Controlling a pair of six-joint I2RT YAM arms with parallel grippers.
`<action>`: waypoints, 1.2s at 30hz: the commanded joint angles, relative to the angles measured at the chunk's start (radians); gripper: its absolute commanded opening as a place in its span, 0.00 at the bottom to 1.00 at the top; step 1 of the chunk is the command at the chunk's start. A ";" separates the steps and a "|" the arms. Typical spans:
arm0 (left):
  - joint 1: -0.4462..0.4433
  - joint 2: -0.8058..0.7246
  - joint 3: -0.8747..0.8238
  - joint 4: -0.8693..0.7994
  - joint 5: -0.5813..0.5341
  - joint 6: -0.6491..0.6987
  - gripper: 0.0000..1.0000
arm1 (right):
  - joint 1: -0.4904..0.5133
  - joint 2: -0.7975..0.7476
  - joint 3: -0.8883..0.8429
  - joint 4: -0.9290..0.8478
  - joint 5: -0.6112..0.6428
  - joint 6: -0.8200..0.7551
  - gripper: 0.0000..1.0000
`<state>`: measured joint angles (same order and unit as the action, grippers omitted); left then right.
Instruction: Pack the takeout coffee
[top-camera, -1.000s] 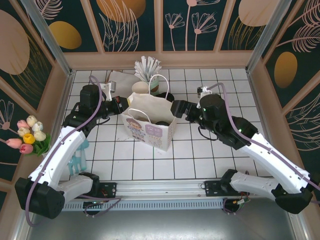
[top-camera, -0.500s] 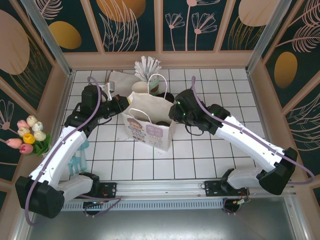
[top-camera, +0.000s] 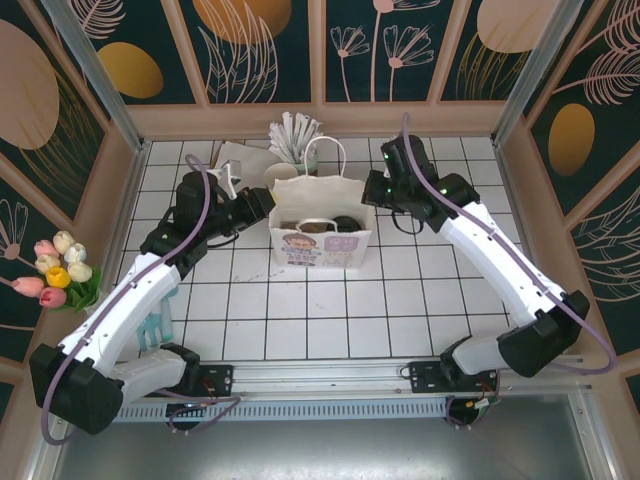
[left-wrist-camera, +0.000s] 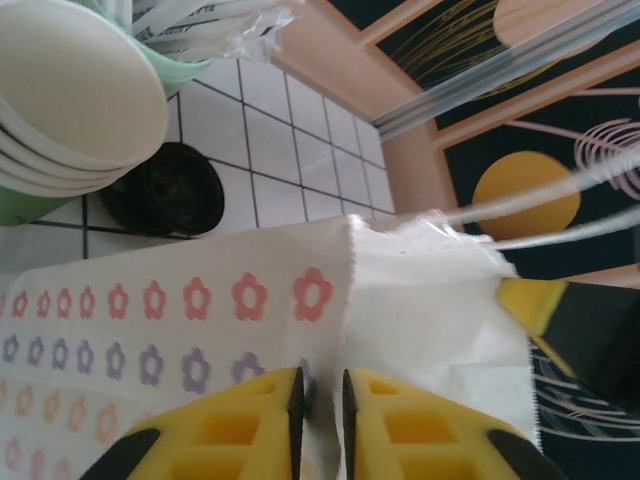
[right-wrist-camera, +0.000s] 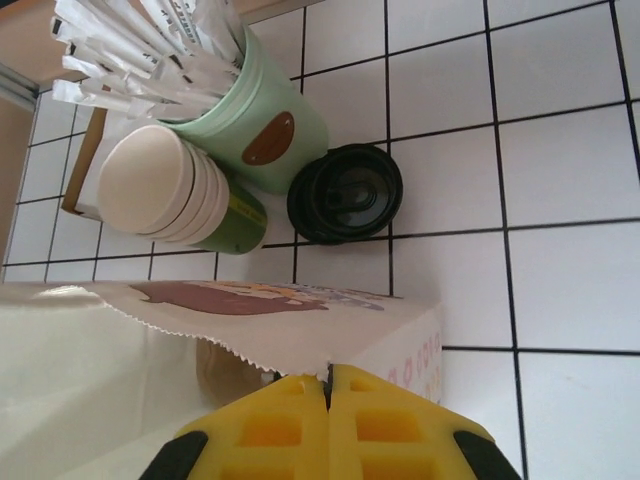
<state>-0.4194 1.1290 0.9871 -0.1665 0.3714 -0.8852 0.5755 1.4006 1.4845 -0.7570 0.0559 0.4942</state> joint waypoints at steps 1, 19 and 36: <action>-0.004 0.006 0.002 0.085 0.032 -0.012 0.28 | -0.022 0.032 0.031 0.006 -0.056 -0.118 0.02; 0.101 0.199 0.296 0.017 -0.272 0.299 0.97 | -0.265 0.156 0.191 -0.146 -0.100 -0.385 0.00; 0.161 0.579 0.527 0.054 0.013 0.367 0.70 | -0.287 0.107 0.187 0.035 -0.138 -0.372 0.66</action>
<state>-0.2569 1.6962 1.4315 -0.1410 0.3073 -0.5480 0.2893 1.5845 1.6794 -0.8295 -0.0807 0.1204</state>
